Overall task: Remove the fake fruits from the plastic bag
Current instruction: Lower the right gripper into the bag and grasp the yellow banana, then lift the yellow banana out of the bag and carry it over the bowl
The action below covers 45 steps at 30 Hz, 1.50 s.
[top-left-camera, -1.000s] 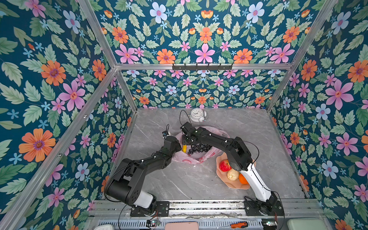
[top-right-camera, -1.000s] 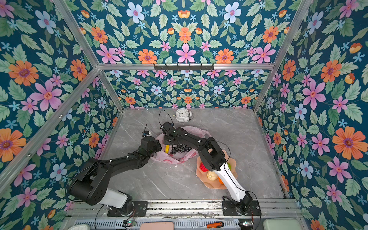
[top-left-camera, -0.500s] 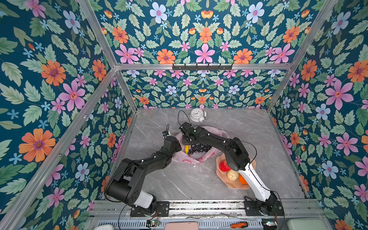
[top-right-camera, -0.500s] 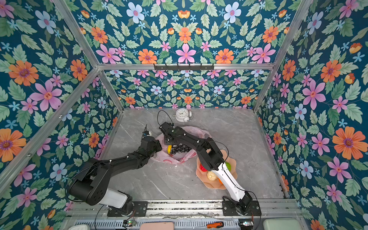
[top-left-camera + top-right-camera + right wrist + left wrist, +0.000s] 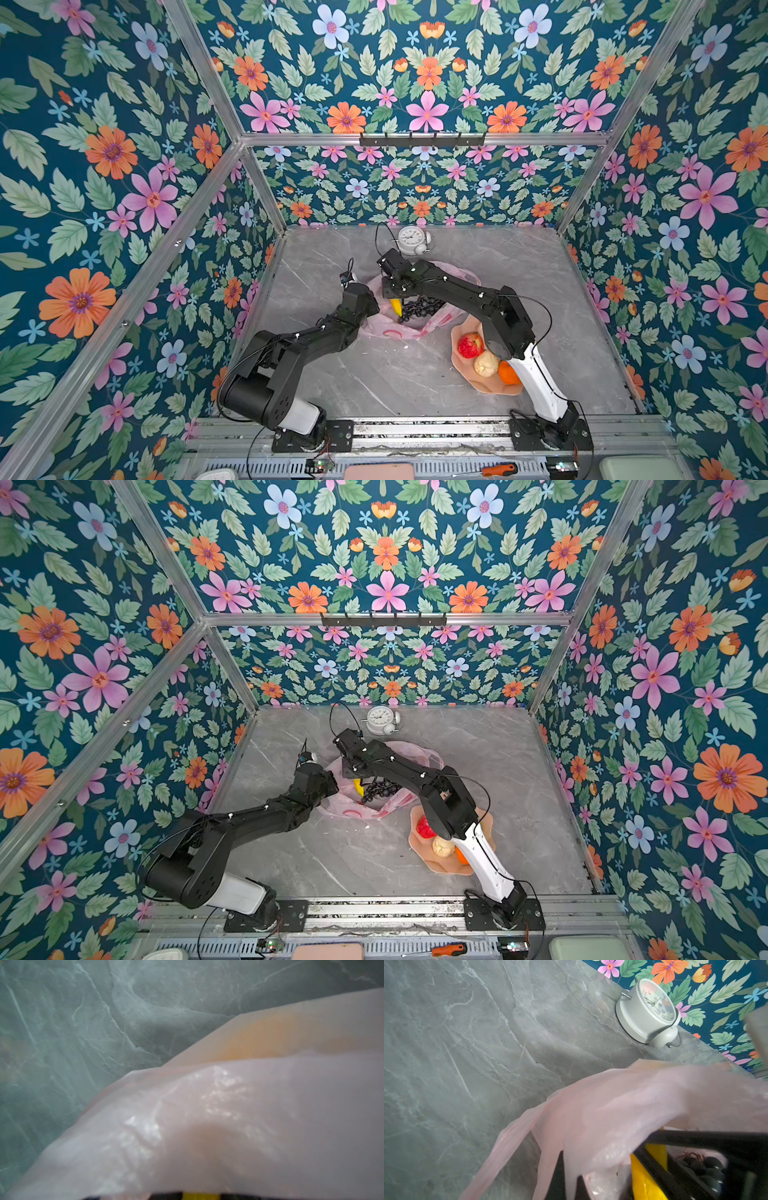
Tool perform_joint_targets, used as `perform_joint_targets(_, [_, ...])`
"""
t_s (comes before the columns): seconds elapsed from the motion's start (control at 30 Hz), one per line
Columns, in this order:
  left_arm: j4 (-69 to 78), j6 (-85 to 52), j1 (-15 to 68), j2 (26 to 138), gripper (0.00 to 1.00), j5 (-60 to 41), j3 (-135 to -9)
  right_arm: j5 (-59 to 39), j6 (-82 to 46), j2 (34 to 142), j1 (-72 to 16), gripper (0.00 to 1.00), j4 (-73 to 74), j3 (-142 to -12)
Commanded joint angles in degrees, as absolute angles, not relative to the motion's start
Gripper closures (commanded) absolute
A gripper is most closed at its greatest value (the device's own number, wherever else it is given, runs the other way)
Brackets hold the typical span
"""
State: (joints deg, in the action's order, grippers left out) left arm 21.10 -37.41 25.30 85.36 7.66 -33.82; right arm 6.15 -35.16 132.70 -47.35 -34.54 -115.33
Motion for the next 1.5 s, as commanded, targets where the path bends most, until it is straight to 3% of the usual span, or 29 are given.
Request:
perform_joint_targets(0.0, [21.47,-36.48,25.31,85.52,0.95,7.38,-34.34,5.23,-34.28,130.43,-47.49,0.73,-31.95,-113.03])
perform_joint_targets(0.83, [19.82,-34.50,25.31,85.41,0.95,6.96,-35.73,-4.31,-25.68,113.81,-49.18,0.75,-31.73,-96.27])
perform_joint_targets(1.47, [19.42,-34.32,25.31,85.29,0.95,7.46,-35.88,-2.28,-16.63,86.01,-51.11,0.77,-37.31,-75.58])
